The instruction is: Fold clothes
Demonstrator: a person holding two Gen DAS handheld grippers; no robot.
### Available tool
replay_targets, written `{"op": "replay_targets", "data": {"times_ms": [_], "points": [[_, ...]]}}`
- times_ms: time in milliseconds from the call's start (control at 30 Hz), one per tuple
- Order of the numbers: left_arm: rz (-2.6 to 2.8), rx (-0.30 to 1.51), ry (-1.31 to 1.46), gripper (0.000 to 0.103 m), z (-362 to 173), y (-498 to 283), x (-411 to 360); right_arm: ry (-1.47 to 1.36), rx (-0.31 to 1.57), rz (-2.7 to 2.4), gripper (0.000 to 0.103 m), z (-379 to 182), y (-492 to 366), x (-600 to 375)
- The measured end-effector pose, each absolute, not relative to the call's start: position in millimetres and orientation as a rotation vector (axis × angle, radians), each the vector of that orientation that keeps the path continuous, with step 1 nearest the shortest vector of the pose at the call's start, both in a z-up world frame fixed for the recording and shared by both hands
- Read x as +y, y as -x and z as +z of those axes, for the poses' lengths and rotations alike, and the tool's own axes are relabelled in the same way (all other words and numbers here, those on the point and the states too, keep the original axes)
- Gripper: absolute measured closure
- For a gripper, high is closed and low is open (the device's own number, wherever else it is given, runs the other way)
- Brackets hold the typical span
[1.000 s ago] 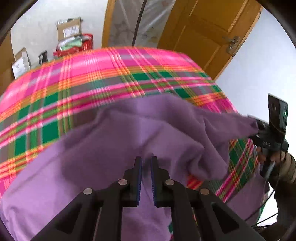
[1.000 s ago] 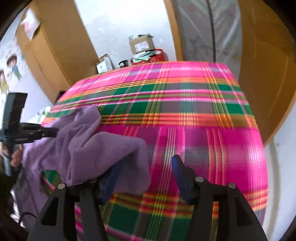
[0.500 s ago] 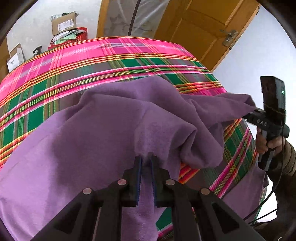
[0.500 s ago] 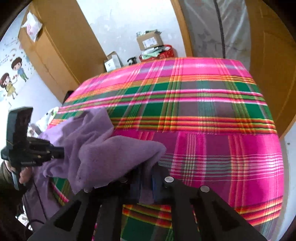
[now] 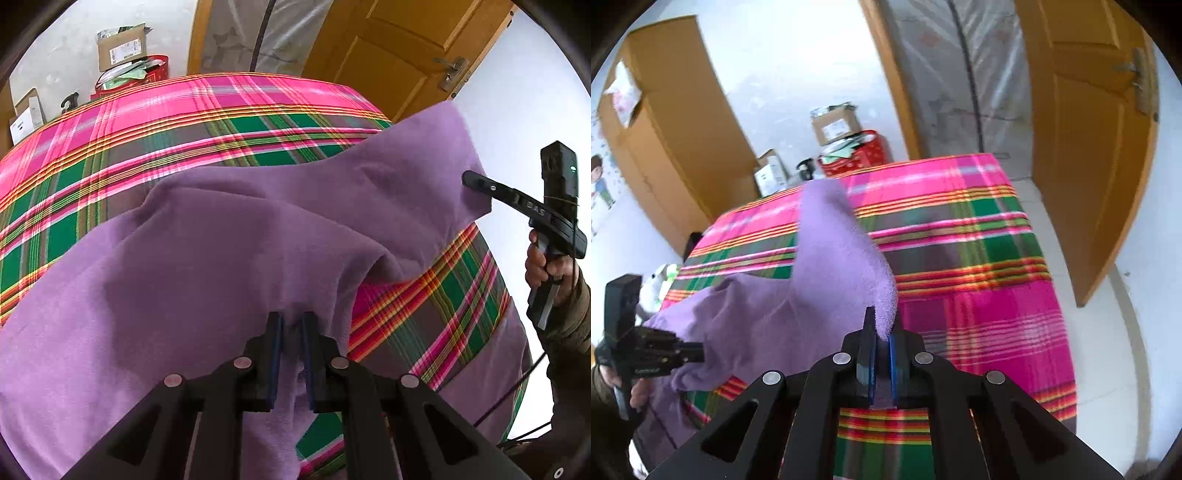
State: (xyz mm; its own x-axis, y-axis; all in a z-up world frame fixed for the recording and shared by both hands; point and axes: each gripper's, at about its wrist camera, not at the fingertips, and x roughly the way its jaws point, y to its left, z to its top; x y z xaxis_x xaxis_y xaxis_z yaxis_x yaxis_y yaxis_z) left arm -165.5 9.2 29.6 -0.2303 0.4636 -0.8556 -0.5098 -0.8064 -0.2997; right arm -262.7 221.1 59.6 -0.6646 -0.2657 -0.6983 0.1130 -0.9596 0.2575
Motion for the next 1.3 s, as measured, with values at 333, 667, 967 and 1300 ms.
{"op": "replay_targets", "data": {"times_ms": [333, 667, 967, 1300], "points": [[2.073, 0.178, 1.369, 0.091, 45, 130, 22, -1.169, -0.364, -2.832, 0.097, 66, 271, 257], [2.039, 0.421, 1.271, 0.086, 48, 85, 46, -1.256, -0.335, -2.868, 0.097, 52, 294, 257], [2.022, 0.547, 1.309, 0.079, 27, 86, 61, -1.288, -0.346, -2.859, 0.097, 43, 297, 256], [2.033, 0.6, 1.29, 0.089, 22, 91, 69, -1.314, -0.345, -2.849, 0.097, 34, 297, 254]]}}
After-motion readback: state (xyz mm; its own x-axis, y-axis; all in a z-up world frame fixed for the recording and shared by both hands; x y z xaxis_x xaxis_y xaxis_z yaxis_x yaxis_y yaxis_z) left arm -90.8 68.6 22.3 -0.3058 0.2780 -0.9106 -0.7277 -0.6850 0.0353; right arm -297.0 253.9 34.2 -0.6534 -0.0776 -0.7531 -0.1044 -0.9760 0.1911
